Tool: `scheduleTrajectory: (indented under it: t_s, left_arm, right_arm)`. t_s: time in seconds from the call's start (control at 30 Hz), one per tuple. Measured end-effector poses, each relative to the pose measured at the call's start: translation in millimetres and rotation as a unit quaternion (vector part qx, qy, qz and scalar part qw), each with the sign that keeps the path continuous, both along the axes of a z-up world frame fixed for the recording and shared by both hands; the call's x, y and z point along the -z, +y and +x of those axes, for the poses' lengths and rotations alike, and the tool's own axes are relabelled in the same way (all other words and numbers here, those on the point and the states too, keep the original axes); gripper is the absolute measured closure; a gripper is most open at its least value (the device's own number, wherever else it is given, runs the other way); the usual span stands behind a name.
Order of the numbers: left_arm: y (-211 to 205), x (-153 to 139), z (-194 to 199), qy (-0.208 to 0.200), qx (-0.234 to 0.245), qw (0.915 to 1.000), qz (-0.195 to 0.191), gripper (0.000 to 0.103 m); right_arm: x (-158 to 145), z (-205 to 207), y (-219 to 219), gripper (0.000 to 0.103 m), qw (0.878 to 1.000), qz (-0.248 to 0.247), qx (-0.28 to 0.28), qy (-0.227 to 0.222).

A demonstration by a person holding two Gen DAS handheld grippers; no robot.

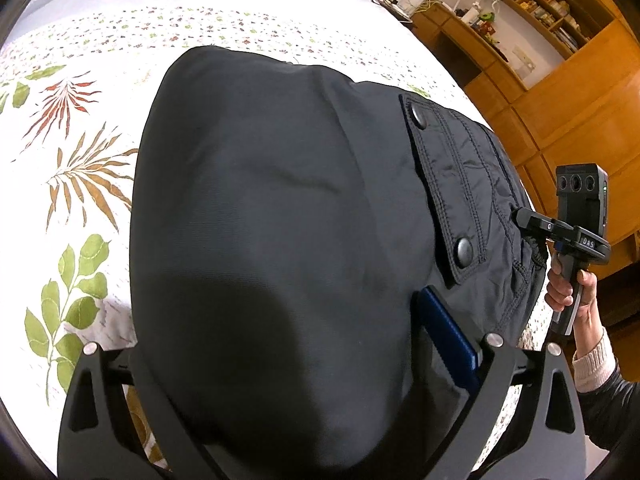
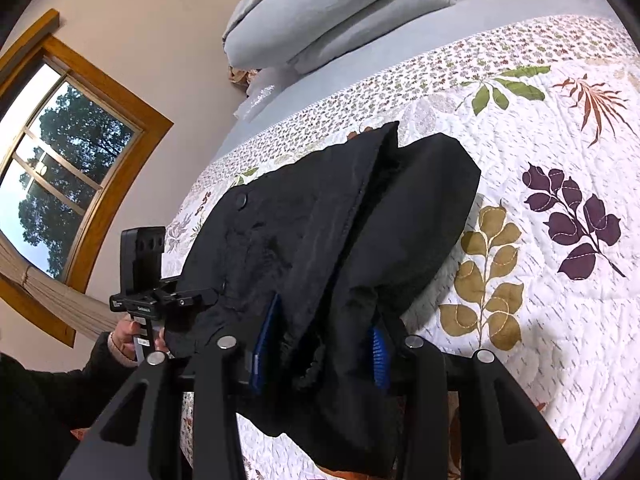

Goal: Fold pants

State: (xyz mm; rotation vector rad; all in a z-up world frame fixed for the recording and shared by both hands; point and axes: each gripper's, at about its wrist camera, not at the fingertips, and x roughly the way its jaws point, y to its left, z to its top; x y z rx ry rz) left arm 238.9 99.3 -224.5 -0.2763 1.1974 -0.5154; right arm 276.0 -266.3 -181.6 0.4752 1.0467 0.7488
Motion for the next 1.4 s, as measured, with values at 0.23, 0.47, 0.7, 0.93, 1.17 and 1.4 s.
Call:
scheduleTrajectory:
  t_s: [0.23,0.47,0.7,0.93,1.17,1.4]
  left_arm:
    - [-10,1,11,0.013,-0.001,0.9999,-0.004,0.005]
    - [1,-5,5,0.015,-0.012,0.9998,-0.006,0.005]
    - [21,-17,-24,0.017,-0.033,0.9993,-0.001,0.005]
    - [22,-19,-49,0.007,-0.071,0.9974,0.009,0.005]
    - [7,-16,-43,0.011,-0.08,0.9966,0.019,0.004]
    - [-10,-20,-39,-0.008,-0.067,0.997,0.037,0.004]
  right_arm:
    - [6,2,-2,0.059,1.0,0.008,0.007,0.013]
    - [9,-12,-20,0.03,0.998,0.017,0.049,0.045]
    - [5,-53,-48,0.014,0.993,0.05,0.075,0.074]
    - [9,-75,-39,0.013,0.993,0.032,0.072,0.086]
    - [23,-61,-22,0.024,0.993,0.044,0.065,0.09]
    - [28,-63,-27,0.061,0.993,-0.013,0.066,0.102]
